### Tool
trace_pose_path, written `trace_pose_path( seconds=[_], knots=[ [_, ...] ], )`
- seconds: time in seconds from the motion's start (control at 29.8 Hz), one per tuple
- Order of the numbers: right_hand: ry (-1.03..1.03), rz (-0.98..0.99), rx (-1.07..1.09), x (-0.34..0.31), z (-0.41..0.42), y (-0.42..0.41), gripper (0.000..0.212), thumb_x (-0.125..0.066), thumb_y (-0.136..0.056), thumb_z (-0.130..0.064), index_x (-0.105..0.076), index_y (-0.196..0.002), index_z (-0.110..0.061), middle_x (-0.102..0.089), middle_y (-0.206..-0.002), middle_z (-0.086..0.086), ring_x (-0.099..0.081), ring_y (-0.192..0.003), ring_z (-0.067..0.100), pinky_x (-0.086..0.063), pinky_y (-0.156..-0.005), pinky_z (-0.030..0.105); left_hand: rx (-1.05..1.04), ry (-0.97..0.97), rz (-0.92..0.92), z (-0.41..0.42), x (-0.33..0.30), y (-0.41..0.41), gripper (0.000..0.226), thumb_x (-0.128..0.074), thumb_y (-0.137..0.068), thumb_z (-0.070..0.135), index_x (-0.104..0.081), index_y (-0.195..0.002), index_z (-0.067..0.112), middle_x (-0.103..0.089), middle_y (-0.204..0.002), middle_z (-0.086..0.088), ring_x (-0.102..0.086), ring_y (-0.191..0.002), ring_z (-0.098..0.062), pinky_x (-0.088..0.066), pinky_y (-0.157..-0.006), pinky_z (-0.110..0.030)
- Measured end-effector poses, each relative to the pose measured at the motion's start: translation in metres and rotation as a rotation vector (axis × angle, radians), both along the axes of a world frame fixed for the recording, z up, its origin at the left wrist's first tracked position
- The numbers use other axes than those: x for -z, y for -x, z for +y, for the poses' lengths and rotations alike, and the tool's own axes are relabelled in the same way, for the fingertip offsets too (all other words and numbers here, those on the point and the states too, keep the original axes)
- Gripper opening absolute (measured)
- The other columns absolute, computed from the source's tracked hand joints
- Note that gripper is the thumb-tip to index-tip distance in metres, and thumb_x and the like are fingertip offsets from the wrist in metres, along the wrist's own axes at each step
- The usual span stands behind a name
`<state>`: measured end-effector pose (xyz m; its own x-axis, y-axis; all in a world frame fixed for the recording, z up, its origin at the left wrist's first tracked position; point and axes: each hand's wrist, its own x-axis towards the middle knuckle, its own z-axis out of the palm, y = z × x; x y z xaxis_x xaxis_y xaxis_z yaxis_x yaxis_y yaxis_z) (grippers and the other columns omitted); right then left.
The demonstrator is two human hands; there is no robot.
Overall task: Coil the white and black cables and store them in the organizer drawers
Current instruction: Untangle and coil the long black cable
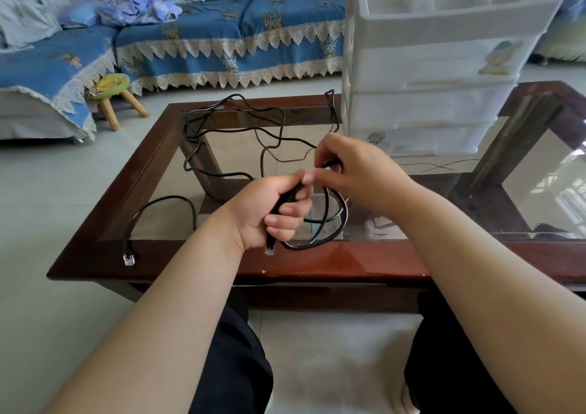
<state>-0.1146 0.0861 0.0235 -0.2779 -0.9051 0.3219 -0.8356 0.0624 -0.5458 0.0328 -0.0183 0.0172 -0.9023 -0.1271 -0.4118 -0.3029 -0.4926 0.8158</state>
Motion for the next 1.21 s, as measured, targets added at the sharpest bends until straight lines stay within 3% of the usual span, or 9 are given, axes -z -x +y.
trace_pose_path(
  seconds=[0.17,0.27,0.34,0.44,0.57,0.67,0.97,1.07,1.21],
  knots=[
    [-0.056,-0.062,0.067,0.003,-0.001,0.005,0.048,-0.039,-0.085,-0.063,-0.051,-0.090,-0.017,-0.053,-0.069,-0.005,-0.051,-0.068,0.017,-0.038,-0.062,0.033,0.018,-0.173,0.124,-0.004,-0.004,-0.006,0.038,-0.035,-0.096,0.035,-0.046,-0.065,0.016,-0.027,-0.040,0.009,-0.013,-0.030,-0.004,-0.013,-0.030,-0.013],
    [-0.117,-0.305,0.021,0.003,-0.002,0.001,0.065,-0.027,-0.079,-0.071,-0.060,-0.084,-0.015,-0.063,-0.073,-0.002,-0.054,-0.069,0.013,-0.042,-0.068,0.032,-0.024,-0.208,0.156,-0.003,-0.003,-0.007,0.039,-0.035,-0.096,0.034,-0.045,-0.062,0.017,-0.025,-0.039,0.009,-0.011,-0.031,-0.005,-0.013,-0.030,-0.013],
    [-0.161,-0.495,-0.029,0.001,-0.001,-0.002,0.071,-0.025,-0.085,-0.068,-0.066,-0.080,-0.010,-0.068,-0.069,-0.001,-0.057,-0.066,0.008,-0.045,-0.069,0.021,-0.081,-0.216,0.174,-0.002,-0.004,-0.007,0.039,-0.037,-0.095,0.033,-0.043,-0.060,0.017,-0.028,-0.037,0.010,-0.010,-0.031,-0.005,-0.013,-0.029,-0.013],
    [-0.122,-0.579,-0.030,0.003,-0.002,-0.010,0.065,-0.028,-0.096,-0.056,-0.060,-0.072,-0.005,-0.062,-0.059,0.003,-0.049,-0.049,0.002,-0.037,-0.053,0.008,-0.182,-0.200,0.181,-0.003,-0.006,-0.007,0.040,-0.038,-0.093,0.033,-0.040,-0.056,0.019,-0.027,-0.035,0.010,-0.013,-0.028,-0.003,-0.012,-0.029,-0.013],
    [0.070,-0.513,0.096,0.013,-0.010,-0.021,0.049,-0.038,-0.097,-0.047,-0.046,-0.062,-0.014,-0.044,-0.049,-0.003,-0.036,-0.043,0.006,-0.032,-0.048,0.021,-0.305,-0.184,0.201,0.003,-0.004,-0.003,0.049,-0.033,-0.099,0.036,-0.037,-0.053,0.020,-0.024,-0.034,0.009,-0.020,-0.028,-0.004,-0.014,-0.031,-0.017],
    [0.107,-0.448,0.158,0.019,-0.014,-0.022,0.045,-0.042,-0.097,-0.045,-0.048,-0.065,-0.014,-0.045,-0.051,-0.005,-0.040,-0.047,0.011,-0.034,-0.052,0.029,-0.380,-0.161,0.189,0.010,-0.004,-0.001,0.054,-0.036,-0.098,0.051,-0.035,-0.054,0.019,-0.022,-0.036,0.009,-0.018,-0.031,-0.004,-0.013,-0.032,-0.018],
    [0.132,-0.382,0.208,0.022,-0.018,-0.009,0.042,-0.040,-0.097,-0.047,-0.050,-0.065,-0.021,-0.052,-0.047,-0.005,-0.047,-0.043,0.006,-0.042,-0.056,0.030,-0.269,-0.039,0.221,0.011,-0.013,-0.004,0.033,-0.048,-0.091,0.042,-0.042,-0.071,0.017,-0.024,-0.048,0.009,-0.021,-0.034,-0.001,-0.017,-0.033,-0.014],
    [0.135,-0.368,0.214,0.024,-0.017,-0.008,0.045,-0.038,-0.097,-0.048,-0.055,-0.067,-0.019,-0.055,-0.042,-0.003,-0.048,-0.041,0.004,-0.041,-0.052,0.024,-0.260,-0.032,0.208,0.011,-0.013,-0.005,0.035,-0.044,-0.092,0.047,-0.042,-0.072,0.018,-0.024,-0.049,0.009,-0.020,-0.034,-0.001,-0.016,-0.033,-0.014],
    [0.147,-0.348,0.240,0.027,-0.017,-0.012,0.051,-0.034,-0.097,-0.052,-0.056,-0.070,-0.014,-0.058,-0.045,0.000,-0.053,-0.044,0.008,-0.046,-0.055,0.029,-0.266,0.016,0.182,0.012,-0.013,-0.005,0.042,-0.034,-0.098,0.050,-0.042,-0.072,0.018,-0.024,-0.049,0.009,-0.019,-0.035,-0.002,-0.018,-0.032,-0.015]
  ],
)
